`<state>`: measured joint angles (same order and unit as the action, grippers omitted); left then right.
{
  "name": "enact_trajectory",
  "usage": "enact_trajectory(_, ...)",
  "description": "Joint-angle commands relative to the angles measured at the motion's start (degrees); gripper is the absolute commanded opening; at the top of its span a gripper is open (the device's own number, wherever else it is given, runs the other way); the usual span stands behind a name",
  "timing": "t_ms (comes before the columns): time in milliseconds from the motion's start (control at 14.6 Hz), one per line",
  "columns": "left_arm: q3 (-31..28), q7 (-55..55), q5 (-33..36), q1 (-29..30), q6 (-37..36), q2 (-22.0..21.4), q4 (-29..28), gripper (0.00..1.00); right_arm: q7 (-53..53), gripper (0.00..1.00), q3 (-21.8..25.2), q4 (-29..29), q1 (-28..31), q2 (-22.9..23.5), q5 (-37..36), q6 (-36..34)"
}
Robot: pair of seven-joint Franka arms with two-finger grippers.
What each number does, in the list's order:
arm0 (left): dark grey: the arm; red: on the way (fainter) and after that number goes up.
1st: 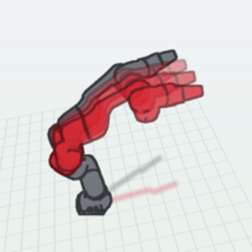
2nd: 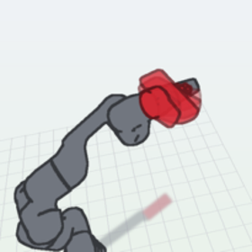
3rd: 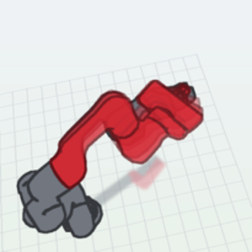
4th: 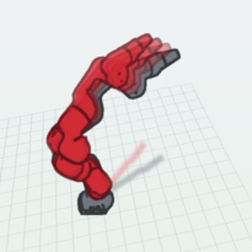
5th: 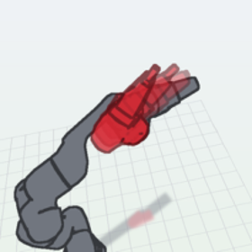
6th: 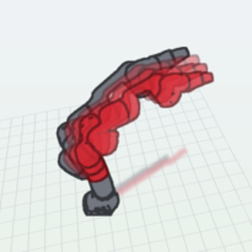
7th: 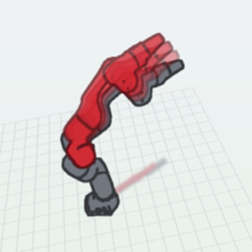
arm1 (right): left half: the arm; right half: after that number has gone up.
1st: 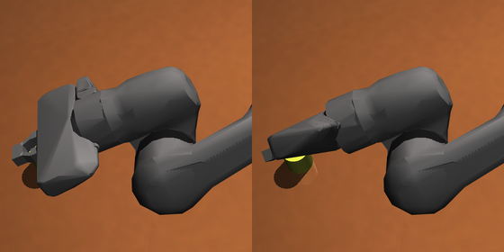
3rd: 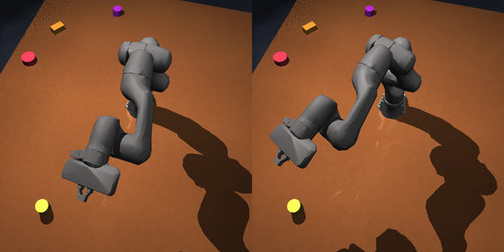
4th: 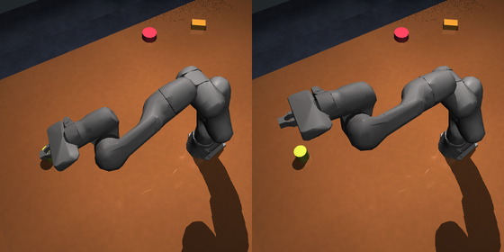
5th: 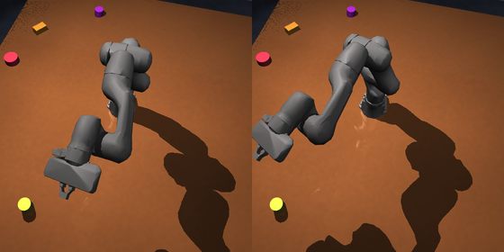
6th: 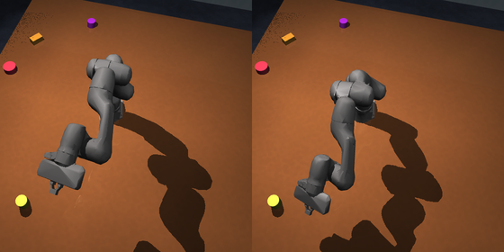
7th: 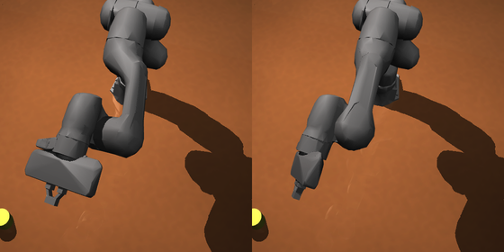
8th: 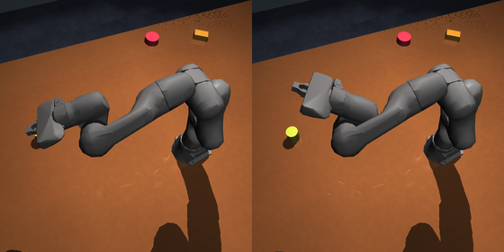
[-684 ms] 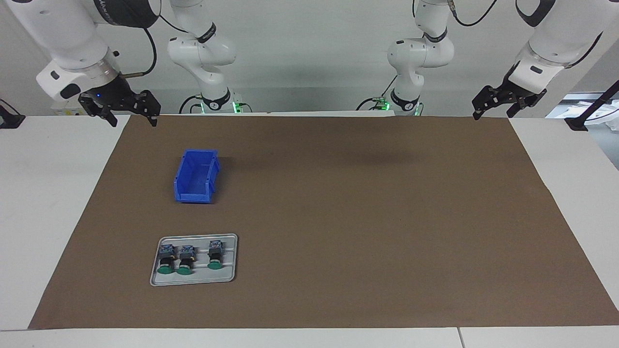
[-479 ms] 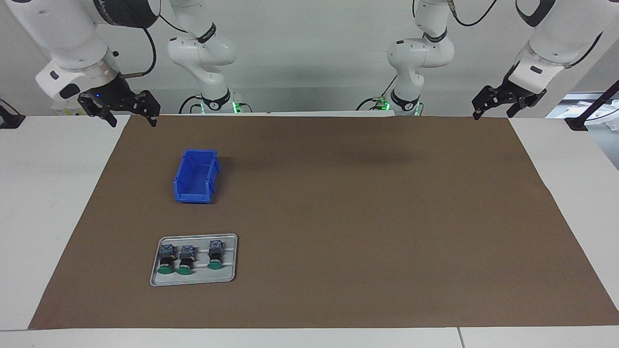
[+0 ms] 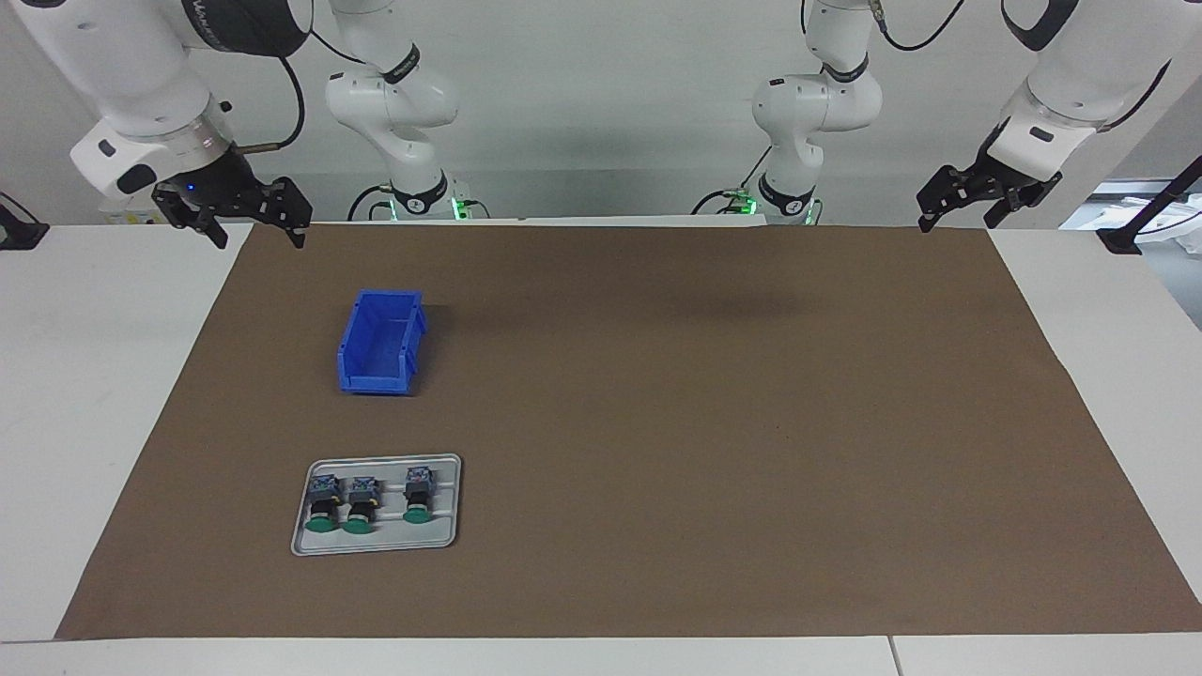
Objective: Place and press button with both arms
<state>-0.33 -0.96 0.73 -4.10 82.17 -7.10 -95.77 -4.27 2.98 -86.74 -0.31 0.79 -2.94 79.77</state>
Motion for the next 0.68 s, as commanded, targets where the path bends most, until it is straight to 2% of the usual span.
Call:
enact_trajectory(0, -0.20, 0.08, 0.68, -0.21, -0.60, -1.43, -1.09, 1.00, 0.40, 1.00, -0.43, -2.55, -0.30, -0.97, 0.83, 3.00)
enact_trajectory(68, -0.20, 0.17, 0.68, -0.12, -0.69, -1.43, -1.09, 1.00, 1.02, 1.00, -0.61, -2.46, -1.78, -0.19, 1.96, 5.63)
enact_trajectory(274, -0.20, -0.09, 0.68, -0.03, -0.87, -1.51, -1.44, 1.00, 7.07, 1.00, -1.22, 0.08, -4.60, 7.01, 3.29, 12.75)
enact_trajectory(479, -0.20, -0.18, 0.86, -0.03, -0.87, -1.78, -1.70, 1.00, 9.54, 1.00, -1.31, 2.80, -6.28, 17.10, 4.78, 21.36)
enact_trajectory(616, -0.20, -0.10, 0.86, 0.06, -0.26, -1.95, -1.97, 1.00, 11.91, 1.00, -1.40, 5.26, -7.24, 22.56, 5.31, 24.55)
